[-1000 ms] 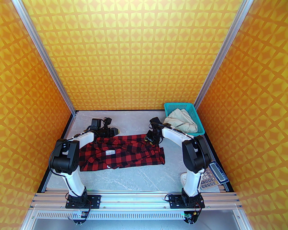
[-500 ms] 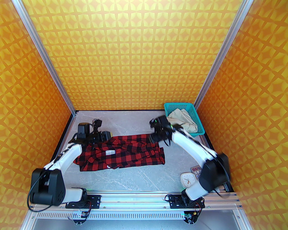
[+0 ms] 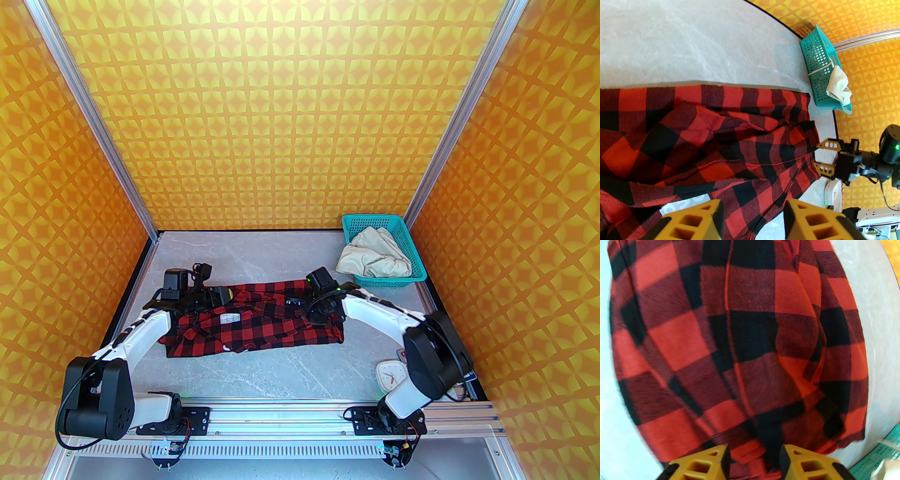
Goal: Fold and stack the mixed laundry pile
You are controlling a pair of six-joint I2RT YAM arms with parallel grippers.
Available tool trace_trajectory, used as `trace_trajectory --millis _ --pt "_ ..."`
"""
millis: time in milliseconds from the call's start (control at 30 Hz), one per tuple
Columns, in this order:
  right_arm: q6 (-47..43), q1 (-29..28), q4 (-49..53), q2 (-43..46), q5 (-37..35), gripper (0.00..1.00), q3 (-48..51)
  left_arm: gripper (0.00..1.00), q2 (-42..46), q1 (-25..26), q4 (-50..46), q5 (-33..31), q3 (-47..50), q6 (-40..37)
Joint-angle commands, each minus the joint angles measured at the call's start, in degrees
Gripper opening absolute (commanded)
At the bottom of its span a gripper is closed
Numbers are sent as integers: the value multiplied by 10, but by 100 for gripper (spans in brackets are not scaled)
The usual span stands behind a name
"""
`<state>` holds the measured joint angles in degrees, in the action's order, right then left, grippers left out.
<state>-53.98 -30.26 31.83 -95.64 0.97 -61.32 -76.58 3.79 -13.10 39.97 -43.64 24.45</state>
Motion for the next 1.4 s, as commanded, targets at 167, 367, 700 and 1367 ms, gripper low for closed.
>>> trace_trajectory --millis 167,367,700,1367 --pt "-54 -1 -16 -39 -43 27 -30 47 8 0 -1 -15 11 3" --pt "37 -1 105 -7 30 1 -99 47 -4 0 18 -25 6 10" --pt "235 7 229 34 142 0 -126 47 -58 -1 58 -37 -27 23" --pt "416 114 320 -245 108 3 -376 46 -212 -19 122 -75 -104 29"
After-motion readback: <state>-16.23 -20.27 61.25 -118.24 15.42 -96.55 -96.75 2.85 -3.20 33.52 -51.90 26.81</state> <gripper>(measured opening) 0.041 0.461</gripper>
